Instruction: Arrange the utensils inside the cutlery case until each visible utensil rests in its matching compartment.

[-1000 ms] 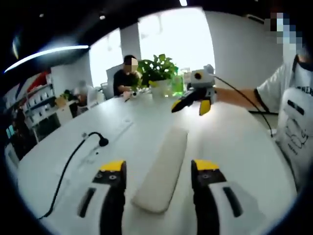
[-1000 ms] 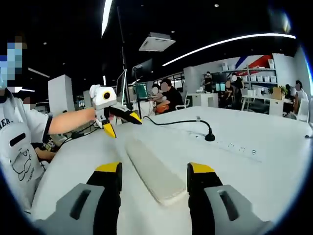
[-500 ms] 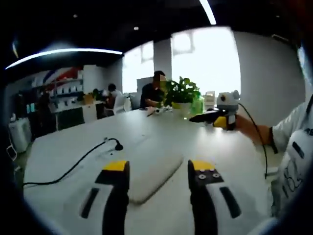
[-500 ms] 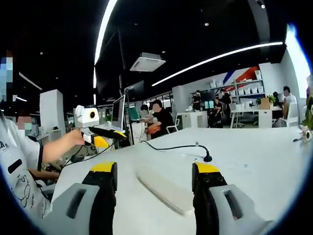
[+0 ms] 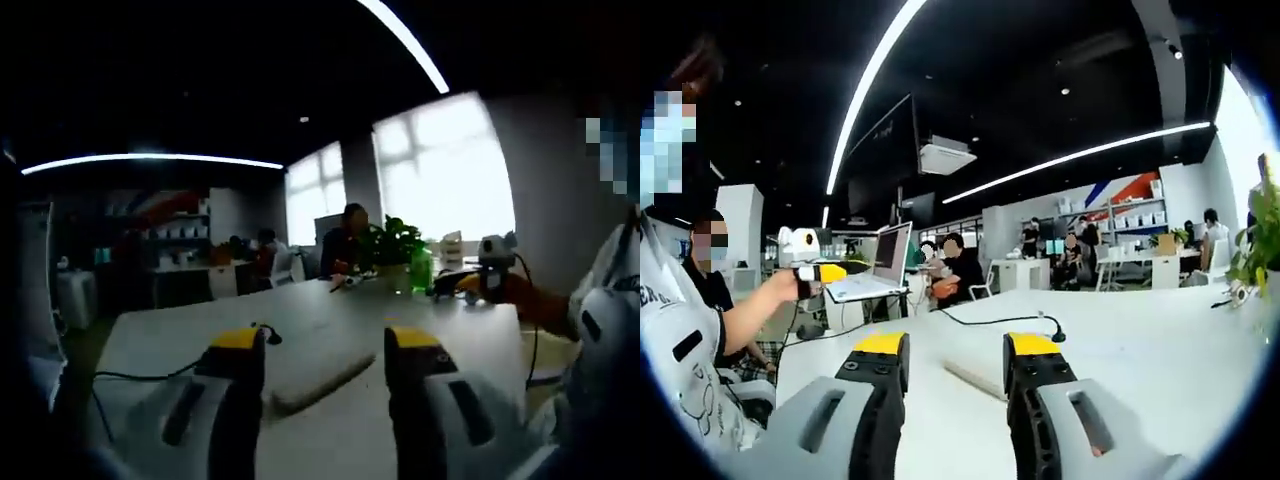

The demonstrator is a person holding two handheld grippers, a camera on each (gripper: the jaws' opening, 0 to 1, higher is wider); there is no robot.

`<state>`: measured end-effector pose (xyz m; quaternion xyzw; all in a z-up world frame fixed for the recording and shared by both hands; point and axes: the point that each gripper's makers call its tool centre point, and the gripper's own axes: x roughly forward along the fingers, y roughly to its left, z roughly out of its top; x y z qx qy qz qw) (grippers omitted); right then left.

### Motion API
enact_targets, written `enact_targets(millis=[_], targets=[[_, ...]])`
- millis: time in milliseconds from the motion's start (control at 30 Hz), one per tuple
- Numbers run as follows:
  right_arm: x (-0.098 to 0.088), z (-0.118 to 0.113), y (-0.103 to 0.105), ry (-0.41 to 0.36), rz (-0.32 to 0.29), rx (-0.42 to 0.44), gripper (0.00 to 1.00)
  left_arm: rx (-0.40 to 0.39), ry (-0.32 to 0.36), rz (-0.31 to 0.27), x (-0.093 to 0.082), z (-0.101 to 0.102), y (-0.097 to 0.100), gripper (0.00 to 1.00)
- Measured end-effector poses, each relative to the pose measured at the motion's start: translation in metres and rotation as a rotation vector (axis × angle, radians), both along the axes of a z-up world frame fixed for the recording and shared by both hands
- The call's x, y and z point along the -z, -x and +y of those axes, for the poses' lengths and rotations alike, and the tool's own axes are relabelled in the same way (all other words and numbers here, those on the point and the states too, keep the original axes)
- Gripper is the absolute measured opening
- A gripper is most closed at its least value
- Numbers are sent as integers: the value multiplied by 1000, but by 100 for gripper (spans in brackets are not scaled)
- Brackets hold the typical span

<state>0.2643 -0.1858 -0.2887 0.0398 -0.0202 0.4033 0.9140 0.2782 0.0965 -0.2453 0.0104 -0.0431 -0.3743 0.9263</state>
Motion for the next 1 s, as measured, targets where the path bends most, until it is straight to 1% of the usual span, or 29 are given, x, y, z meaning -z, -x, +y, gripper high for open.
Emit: enact_targets(millis=[67, 100, 133, 167, 200, 267, 333, 367, 433, 467, 533, 567, 600, 633, 667, 733, 767, 800, 867, 900, 933, 967, 1000], targets=[[-7, -7, -3, -38, -5, 33, 38, -9, 54, -20, -9, 6, 7, 43], [-10, -10, -3, -50, 3, 36, 38, 9, 74, -6, -10, 5, 13, 43], [-12, -11, -3, -55, -5, 44, 38, 32, 84, 3, -11, 3, 20, 44], [-13, -11, -2, -53, -4, 55, 38, 37, 83, 0, -12, 2, 26, 46], [-15, -12, 0, -47, -12, 66, 38, 39, 77, -3, -12, 0, 32, 47], [-19, -12, 3, -34, -32, 76, 37, 27, 13, -28, -9, -3, 44, 47], [-24, -11, 9, -28, -51, 85, 38, 0, -21, -57, -9, -5, 56, 48], [-26, -10, 11, -19, -64, 92, 39, -2, -23, -60, -9, -5, 59, 48], [-29, -13, 13, 5, -74, 127, 45, -1, -12, -68, -10, -5, 65, 48], [-30, -13, 15, 22, -81, 136, 50, 2, 1, -48, -8, -5, 68, 48], [-30, -13, 20, 39, -84, 151, 56, -15, 18, -12, -2, -2, 72, 48], [-29, -14, 25, 38, -81, 158, 57, -32, 13, 15, 5, 1, 75, 48], [-29, -14, 30, 28, -84, 164, 57, -42, -22, 20, 12, 4, 80, 47], [-30, -15, 35, 11, -93, 169, 58, -67, -52, -10, 15, 10, 88, 46], [-30, -17, 38, 1, -99, 174, 59, -79, -52, -21, 15, 14, 92, 45], [-27, -22, 46, -1, -100, 197, 59, -101, -30, -28, 13, 24, 105, 47], [-25, -27, 48, 0, -89, 211, 59, -106, -10, -28, 11, 29, 109, 47], [-23, -30, 50, -1, -80, 218, 59, -105, -6, -24, 10, 32, 114, 48], [-22, -34, 54, -15, -65, 224, 59, -123, -9, -18, 8, 37, 118, 54], [-22, -35, 56, -16, -61, 225, 59, -146, -31, -24, 9, 36, 119, 56], [-23, -35, 57, -18, -58, 227, 59, -157, -70, -35, 8, 35, 121, 54], [-23, -34, 59, -22, -59, 234, 59, -172, -79, -62, -1, 35, 120, 53], [-23, -34, 61, -30, -58, 238, 60, -183, -76, -108, -10, 32, 120, 52]])
